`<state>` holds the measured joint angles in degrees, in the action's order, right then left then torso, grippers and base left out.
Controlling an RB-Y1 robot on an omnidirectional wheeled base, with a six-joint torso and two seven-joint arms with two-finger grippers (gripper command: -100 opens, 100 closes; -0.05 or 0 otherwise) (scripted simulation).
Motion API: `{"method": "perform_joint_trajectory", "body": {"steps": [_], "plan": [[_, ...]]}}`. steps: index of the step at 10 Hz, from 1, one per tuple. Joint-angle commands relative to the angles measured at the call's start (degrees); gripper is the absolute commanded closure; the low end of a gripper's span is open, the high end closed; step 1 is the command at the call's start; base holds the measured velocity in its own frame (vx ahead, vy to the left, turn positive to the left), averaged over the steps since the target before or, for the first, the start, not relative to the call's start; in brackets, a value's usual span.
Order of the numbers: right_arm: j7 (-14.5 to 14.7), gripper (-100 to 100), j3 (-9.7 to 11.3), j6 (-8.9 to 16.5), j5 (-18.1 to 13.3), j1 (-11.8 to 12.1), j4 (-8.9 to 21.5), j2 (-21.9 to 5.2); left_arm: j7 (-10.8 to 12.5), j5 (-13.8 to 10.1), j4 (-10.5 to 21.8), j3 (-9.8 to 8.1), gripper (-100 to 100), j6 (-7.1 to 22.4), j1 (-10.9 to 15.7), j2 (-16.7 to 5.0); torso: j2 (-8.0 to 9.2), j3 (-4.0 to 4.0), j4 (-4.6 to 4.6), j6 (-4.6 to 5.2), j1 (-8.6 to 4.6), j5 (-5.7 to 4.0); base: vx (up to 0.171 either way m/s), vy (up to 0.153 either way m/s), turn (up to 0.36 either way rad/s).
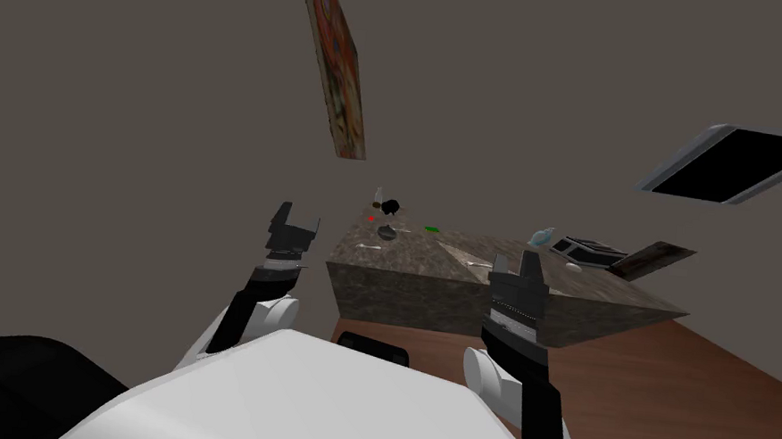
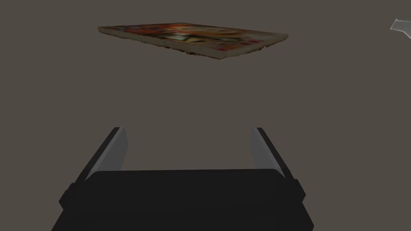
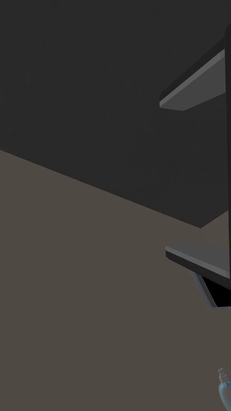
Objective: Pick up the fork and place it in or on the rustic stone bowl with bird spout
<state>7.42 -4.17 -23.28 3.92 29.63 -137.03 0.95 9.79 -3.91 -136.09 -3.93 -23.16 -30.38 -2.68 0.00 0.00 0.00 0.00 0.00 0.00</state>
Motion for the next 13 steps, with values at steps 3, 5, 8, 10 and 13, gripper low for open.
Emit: {"method": "perform_joint_trajectory", "body": {"steps": [3,5,8,10,13], "plan": [[0.0,0,0.0,0.0,0.0,0.0,0.0,0.0,-0.1,-1.9,3.0,0.07,-100,4.4,2.6,-2.6,0.05,0.03,0.01,0.01,0.04,0.01,-0.017,0.007,-0.099],[0.0,0,0.0,0.0,0.0,0.0,0.0,0.0,-0.1,-3.4,5.5,0.1,-100,7.6,4.9,-4.2,0.07,0.04,0.01,0.02,0.02,0.01,-0.026,0.0,-0.114],[0.0,0,0.0,0.0,0.0,0.0,0.0,0.0,-0.3,-5.3,8.6,0.11,-100,12.1,8.0,-6.0,0.05,0.03,0.01,0.02,-0.01,0.0,-0.019,-0.007,-0.095],[0.0,0,0.0,0.0,0.0,0.0,0.0,0.0,-0.4,-6.3,10.3,0.12,-100,15.1,9.9,-7.0,0.06,0.04,0.01,0.01,-0.01,0.0,-0.025,-0.006,-0.093],[0.0,0,0.0,0.0,0.0,0.0,0.0,0.0,-0.7,-8.6,14.3,0.19,-100,20.0,13.9,-9.2,0.04,0.03,0.01,-0.01,0.0,0.0,-0.018,-0.005,-0.091]]}}
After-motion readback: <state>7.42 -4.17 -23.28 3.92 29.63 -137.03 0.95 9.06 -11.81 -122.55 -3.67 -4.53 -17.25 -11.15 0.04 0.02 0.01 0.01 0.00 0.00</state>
